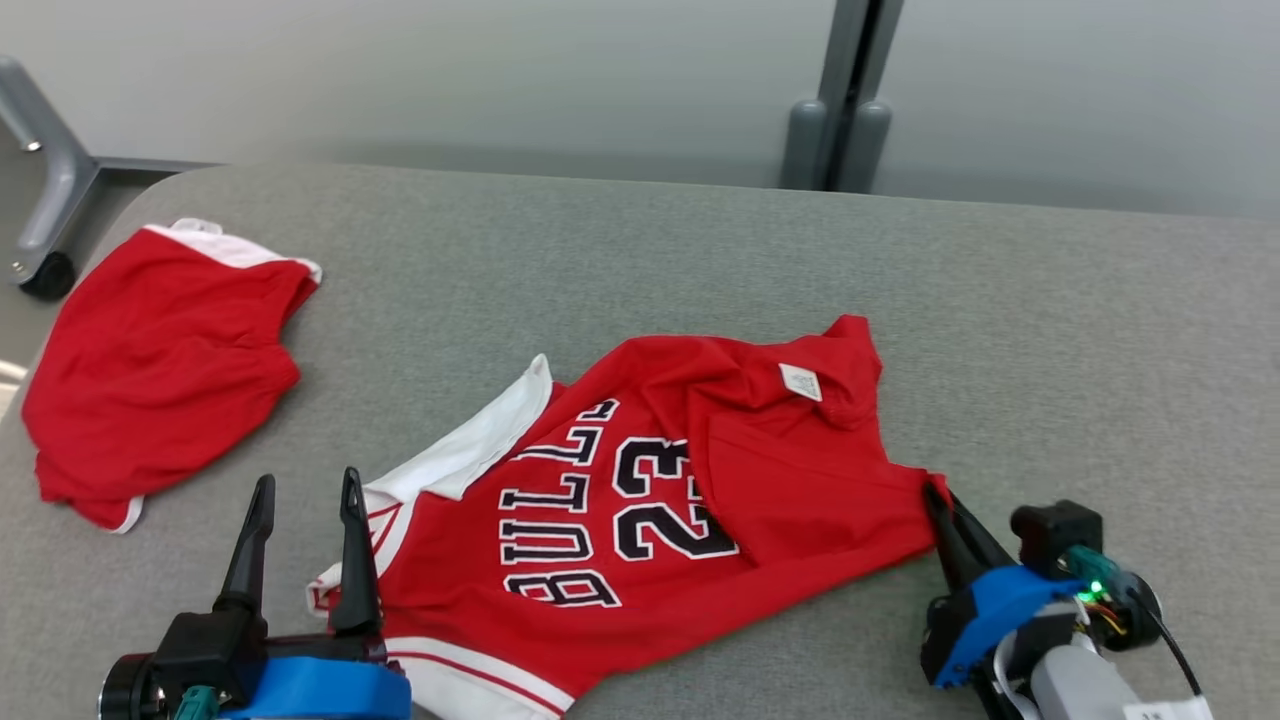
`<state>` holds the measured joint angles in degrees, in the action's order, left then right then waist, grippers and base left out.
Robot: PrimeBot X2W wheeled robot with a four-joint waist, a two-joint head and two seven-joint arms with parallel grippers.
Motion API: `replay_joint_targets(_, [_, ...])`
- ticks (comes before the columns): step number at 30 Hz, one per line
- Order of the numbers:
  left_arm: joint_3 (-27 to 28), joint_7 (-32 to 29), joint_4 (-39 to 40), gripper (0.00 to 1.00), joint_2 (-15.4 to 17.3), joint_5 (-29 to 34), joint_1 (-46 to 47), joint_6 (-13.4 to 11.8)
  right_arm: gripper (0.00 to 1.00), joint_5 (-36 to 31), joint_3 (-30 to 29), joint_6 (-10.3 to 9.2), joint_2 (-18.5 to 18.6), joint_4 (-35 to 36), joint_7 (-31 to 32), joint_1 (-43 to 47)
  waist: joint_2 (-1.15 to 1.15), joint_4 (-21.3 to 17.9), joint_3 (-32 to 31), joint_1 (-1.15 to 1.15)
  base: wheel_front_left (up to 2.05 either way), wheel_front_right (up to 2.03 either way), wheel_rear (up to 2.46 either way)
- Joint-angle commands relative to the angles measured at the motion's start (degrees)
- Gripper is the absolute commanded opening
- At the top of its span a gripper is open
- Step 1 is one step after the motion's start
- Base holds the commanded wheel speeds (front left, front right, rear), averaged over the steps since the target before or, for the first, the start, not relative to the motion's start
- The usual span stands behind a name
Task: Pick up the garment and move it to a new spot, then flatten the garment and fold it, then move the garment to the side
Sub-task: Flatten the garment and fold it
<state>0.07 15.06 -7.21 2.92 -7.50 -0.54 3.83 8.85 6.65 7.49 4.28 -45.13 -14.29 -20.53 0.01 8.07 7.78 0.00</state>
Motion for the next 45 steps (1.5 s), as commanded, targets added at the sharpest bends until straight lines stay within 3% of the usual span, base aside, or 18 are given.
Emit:
replay_joint_targets(1, [0.1,0.2,0.1,1.00,0.0,-0.3,-0.7,-0.4,0.00,1.0,-0.6,0.01,0.9,2.1,-0.6,2.6,-0.01,-1.6,-0.9,0.00,0.00,0.00,0.00])
replay_joint_targets(8, [-0.2,0.2,0.0,1.00,0.0,-1.2,-1.6,-0.8,0.00,6.2,-2.2,0.01,0.8,15.4,-0.9,14.2,-0.01,-5.8,-1.6,0.00,0.00,0.00,0.00])
replay_joint_targets(18, [-0.8,0.2,0.2,1.00,0.0,-1.6,-0.9,-1.1,0.00,11.8,-6.5,0.01,-0.9,32.1,1.0,32.9,-0.01,-7.6,-0.9,0.00,0.00,0.00,0.00])
replay_joint_targets(19, [-0.6,0.2,0.2,1.00,0.0,-1.7,-1.0,-1.1,0.34,11.5,-6.9,0.01,-1.0,32.7,1.5,34.0,-0.01,-7.8,-0.9,0.00,0.00,0.00,0.00])
replay_joint_targets(20, [-0.5,0.2,0.1,1.00,0.0,-1.7,-1.0,-1.1,0.90,10.9,-7.2,0.01,-1.0,33.3,1.7,34.7,-0.01,-7.9,-0.8,0.00,0.00,0.00,0.00])
replay_joint_targets(21, [-0.4,0.2,0.1,1.00,0.0,-1.7,-1.0,-1.0,1.00,10.4,-7.4,0.01,-1.1,33.9,2.0,35.0,-0.01,-8.0,-0.8,0.00,0.00,0.00,0.00])
replay_joint_targets(28, [-0.6,0.2,0.1,1.00,0.0,-1.4,-0.9,-1.1,1.00,6.6,-8.8,0.01,-1.1,39.5,2.6,32.1,-0.01,-7.9,-1.1,0.00,0.00,0.00,0.00])
replay_joint_targets(35, [-0.4,0.2,0.1,1.00,0.0,-1.3,-0.6,-0.9,1.00,3.7,-6.8,0.01,2.5,43.0,8.0,22.5,-0.01,-6.5,-0.8,0.00,0.00,0.00,0.00])
replay_joint_targets(45, [-1.4,0.2,0.2,1.00,0.0,-1.7,0.9,-1.2,1.00,0.9,-3.2,0.01,6.1,36.7,16.8,7.4,-0.01,-3.6,1.0,0.00,0.00,0.00,0.00])
